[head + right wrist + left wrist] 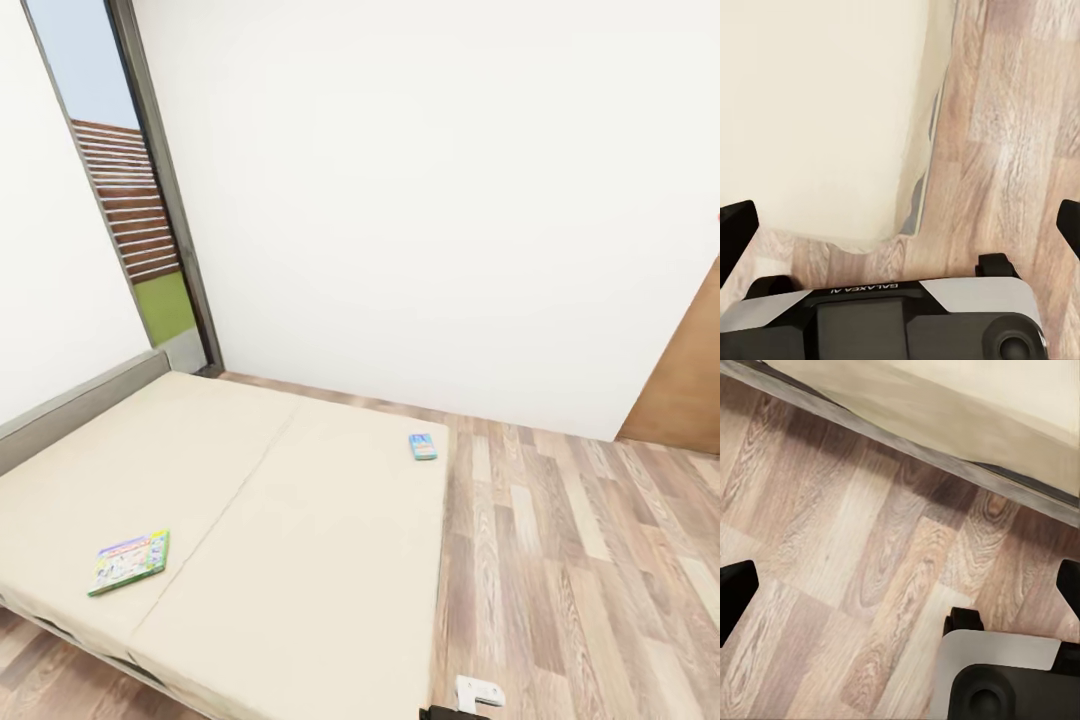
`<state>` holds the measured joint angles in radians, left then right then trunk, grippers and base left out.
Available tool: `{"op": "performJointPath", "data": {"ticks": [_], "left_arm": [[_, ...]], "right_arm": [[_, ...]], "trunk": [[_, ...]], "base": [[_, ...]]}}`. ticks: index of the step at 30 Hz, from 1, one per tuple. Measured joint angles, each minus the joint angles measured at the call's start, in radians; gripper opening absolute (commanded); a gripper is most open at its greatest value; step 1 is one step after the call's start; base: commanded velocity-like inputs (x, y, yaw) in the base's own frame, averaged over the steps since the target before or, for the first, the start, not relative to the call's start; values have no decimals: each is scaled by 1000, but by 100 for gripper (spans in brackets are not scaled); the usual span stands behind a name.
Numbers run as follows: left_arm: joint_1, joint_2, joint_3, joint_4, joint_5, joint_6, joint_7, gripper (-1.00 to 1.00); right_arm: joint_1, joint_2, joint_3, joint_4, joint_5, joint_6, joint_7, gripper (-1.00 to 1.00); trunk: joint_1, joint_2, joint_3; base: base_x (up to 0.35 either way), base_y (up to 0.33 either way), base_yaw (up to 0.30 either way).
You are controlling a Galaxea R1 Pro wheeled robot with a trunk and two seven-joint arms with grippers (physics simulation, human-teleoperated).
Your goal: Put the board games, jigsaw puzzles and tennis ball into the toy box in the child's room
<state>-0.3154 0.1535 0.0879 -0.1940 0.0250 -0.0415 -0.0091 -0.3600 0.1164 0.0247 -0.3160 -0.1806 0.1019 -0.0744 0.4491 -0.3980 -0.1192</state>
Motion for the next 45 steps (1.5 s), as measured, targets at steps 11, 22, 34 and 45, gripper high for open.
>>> {"op": "performJointPath", "data": {"ticks": [11,22,34,45], "left_arm": [[0,0,0,0,0,0,-1,100],[0,0,0,0,0,0,-1,100],[0,0,0,0,0,0,-1,100],[0,0,0,0,0,0,-1,100]], "right_arm": [[0,0,0,0,0,0,0,100],[0,0,0,0,0,0,0,100],[0,0,0,0,0,-1,0,100],[0,2,0,-1,2,-3,-3,100]], "trunk": [[0,0,0],[0,0,0],[0,0,0],[0,0,0]], "base": [[96,277,-281],[5,293,-281],[0,294,-279],[0,296,-79]]}}
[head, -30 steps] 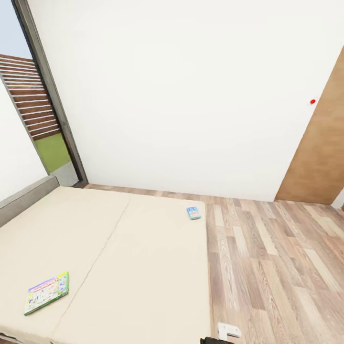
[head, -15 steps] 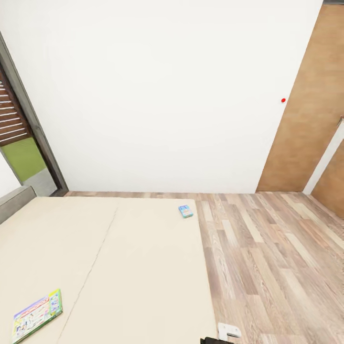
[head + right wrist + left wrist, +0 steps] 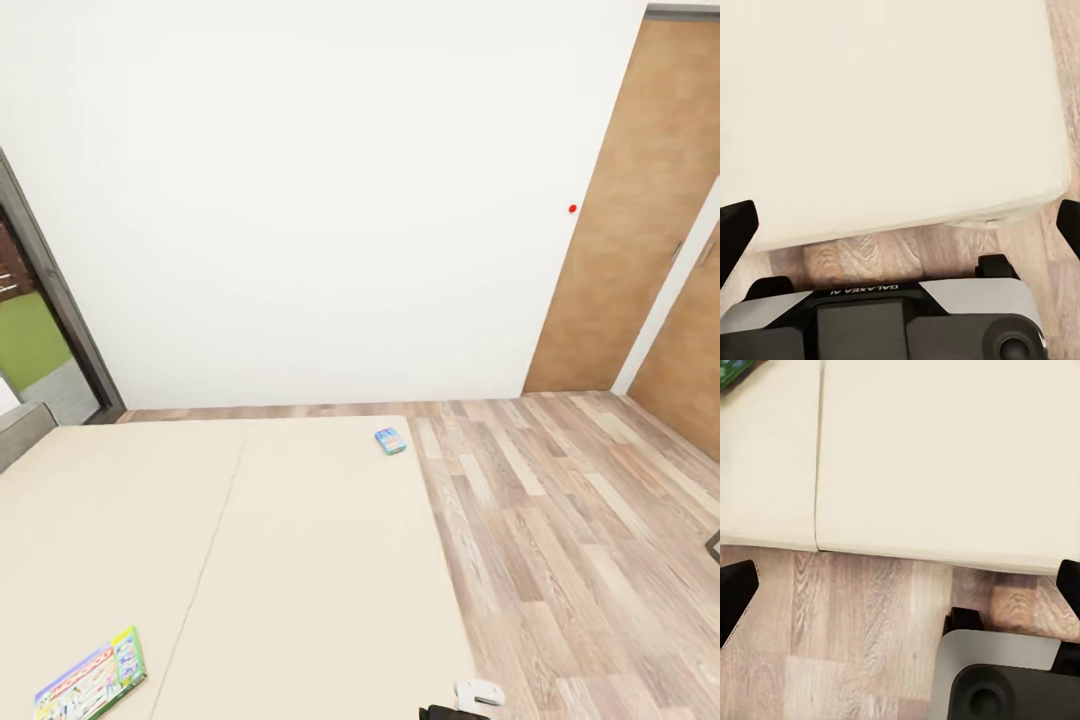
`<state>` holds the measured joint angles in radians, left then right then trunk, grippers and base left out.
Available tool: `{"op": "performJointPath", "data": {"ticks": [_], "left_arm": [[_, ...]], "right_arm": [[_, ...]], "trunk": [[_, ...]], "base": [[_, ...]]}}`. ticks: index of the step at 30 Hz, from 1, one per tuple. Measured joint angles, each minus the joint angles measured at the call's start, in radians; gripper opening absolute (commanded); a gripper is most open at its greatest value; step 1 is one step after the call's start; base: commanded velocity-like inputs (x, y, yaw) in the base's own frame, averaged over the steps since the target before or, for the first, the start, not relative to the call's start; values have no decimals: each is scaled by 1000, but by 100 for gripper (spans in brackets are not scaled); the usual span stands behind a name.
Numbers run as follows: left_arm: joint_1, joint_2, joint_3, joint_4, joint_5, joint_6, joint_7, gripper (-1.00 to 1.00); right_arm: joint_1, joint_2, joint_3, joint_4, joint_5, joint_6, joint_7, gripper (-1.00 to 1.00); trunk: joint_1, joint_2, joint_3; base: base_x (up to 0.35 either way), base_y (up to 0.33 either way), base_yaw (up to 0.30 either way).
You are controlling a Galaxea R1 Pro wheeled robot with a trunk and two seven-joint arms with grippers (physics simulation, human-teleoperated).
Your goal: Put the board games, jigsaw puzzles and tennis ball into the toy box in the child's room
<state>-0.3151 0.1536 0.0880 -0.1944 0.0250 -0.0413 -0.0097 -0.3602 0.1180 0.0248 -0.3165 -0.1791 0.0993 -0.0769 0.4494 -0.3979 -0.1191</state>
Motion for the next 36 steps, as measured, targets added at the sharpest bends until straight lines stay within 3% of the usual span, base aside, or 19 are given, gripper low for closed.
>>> {"op": "performJointPath", "data": {"ticks": [36], "left_arm": [[0,-1,0,0,0,0,0,100]], "right_arm": [[0,0,0,0,3,-1,0,100]], "trunk": [[0,0,-4]], "base": [[-21,235,56]]}}
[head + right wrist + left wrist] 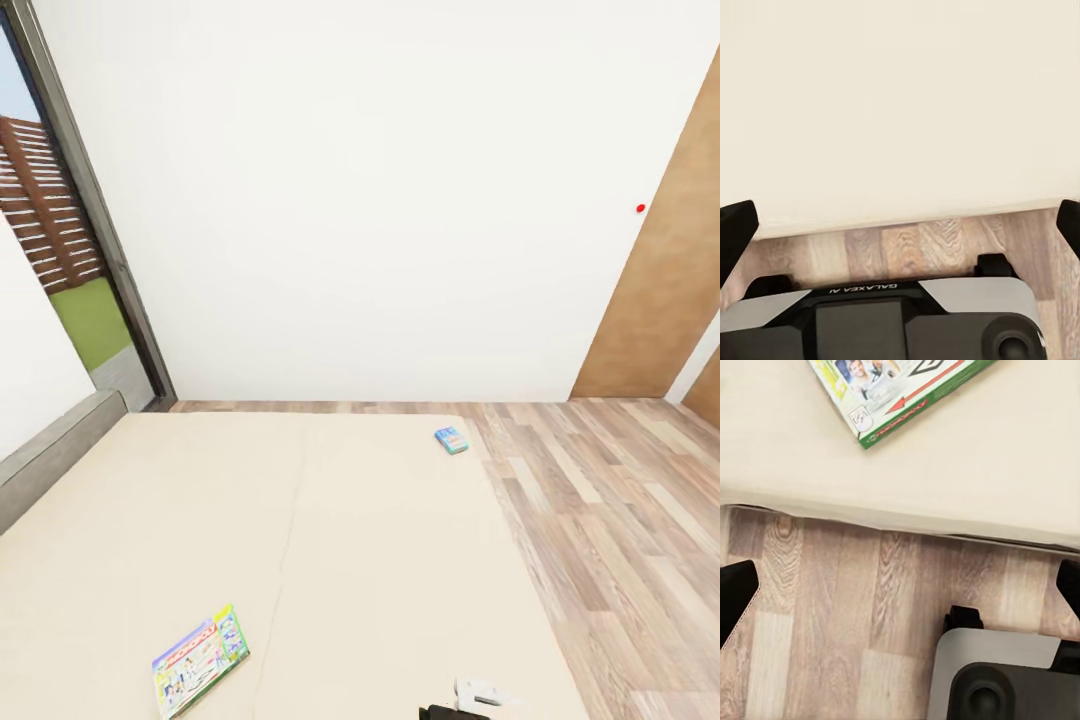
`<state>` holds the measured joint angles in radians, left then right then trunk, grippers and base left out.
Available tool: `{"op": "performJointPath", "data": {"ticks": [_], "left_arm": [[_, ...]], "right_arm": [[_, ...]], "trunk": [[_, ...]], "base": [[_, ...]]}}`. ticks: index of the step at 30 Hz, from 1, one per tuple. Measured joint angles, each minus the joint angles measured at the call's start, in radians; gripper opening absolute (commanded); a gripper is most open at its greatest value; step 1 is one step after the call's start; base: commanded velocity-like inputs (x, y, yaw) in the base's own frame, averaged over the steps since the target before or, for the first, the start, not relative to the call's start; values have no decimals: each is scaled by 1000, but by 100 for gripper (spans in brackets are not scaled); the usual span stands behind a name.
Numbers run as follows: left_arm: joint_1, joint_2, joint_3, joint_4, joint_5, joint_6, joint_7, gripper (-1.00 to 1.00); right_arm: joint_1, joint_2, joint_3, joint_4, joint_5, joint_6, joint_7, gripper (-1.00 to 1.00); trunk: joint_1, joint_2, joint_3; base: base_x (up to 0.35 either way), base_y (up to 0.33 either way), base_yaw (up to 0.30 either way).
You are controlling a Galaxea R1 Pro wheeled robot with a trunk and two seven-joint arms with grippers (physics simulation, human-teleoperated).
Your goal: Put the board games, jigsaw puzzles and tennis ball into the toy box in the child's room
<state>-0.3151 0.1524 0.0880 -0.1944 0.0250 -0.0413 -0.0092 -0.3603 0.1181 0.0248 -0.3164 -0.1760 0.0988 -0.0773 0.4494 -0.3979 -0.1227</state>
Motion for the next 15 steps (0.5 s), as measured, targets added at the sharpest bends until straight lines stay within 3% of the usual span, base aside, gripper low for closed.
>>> {"op": "performJointPath", "data": {"ticks": [11,15], "left_arm": [[0,0,0,0,0,0,0,100],[0,0,0,0,0,0,0,100]], "right_arm": [[0,0,0,0,0,0,0,100],[0,0,0,0,0,-1,0,100]], "trunk": [[0,0,0],[0,0,0]], "base": [[0,279,4],[0,154,0]]}}
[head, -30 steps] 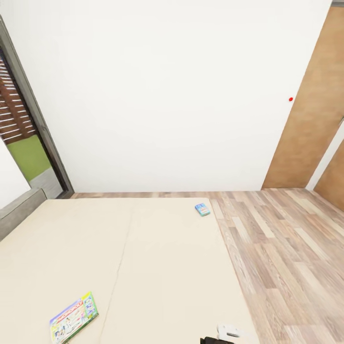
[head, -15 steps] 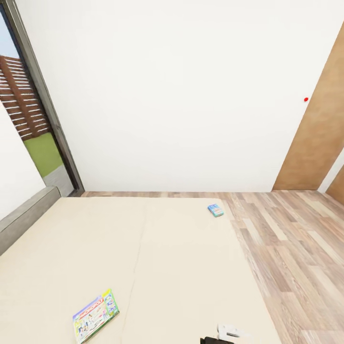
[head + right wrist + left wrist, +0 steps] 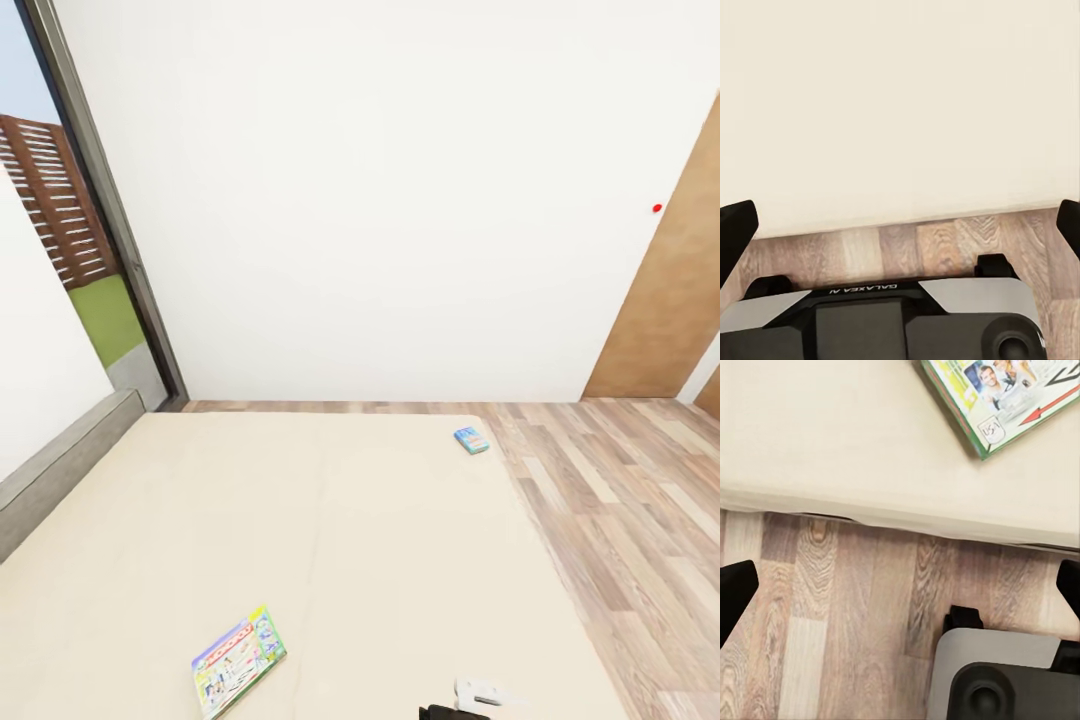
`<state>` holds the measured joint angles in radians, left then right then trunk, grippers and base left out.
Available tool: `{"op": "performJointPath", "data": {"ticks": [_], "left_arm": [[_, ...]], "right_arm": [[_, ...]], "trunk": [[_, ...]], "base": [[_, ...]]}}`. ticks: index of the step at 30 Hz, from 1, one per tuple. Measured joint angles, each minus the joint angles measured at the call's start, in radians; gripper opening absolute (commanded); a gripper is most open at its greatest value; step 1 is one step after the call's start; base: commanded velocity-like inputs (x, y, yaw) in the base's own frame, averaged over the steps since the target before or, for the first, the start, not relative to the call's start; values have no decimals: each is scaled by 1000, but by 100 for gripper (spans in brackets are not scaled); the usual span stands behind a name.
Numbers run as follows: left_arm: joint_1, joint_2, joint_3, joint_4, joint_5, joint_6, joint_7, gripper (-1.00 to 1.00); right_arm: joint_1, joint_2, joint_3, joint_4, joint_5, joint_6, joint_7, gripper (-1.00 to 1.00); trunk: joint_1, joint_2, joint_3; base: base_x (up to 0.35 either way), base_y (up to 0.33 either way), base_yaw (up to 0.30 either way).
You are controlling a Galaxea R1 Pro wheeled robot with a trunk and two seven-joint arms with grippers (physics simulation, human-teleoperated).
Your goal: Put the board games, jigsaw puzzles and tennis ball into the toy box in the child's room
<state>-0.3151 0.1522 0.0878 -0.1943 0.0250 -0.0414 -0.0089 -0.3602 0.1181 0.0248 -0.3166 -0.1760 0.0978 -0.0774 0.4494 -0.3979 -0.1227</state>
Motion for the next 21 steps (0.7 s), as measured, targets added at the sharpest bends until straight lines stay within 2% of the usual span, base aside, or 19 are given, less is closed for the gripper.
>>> {"op": "performJointPath", "data": {"ticks": [11,21], "left_arm": [[0,0,0,0,0,-1,0,100],[0,0,0,0,0,-1,0,100]], "right_arm": [[0,0,0,0,0,0,1,100],[0,0,-1,0,0,-2,2,100]], "trunk": [[0,0,0],[0,0,0]], "base": [[0,38,0],[0,230,0]]}}
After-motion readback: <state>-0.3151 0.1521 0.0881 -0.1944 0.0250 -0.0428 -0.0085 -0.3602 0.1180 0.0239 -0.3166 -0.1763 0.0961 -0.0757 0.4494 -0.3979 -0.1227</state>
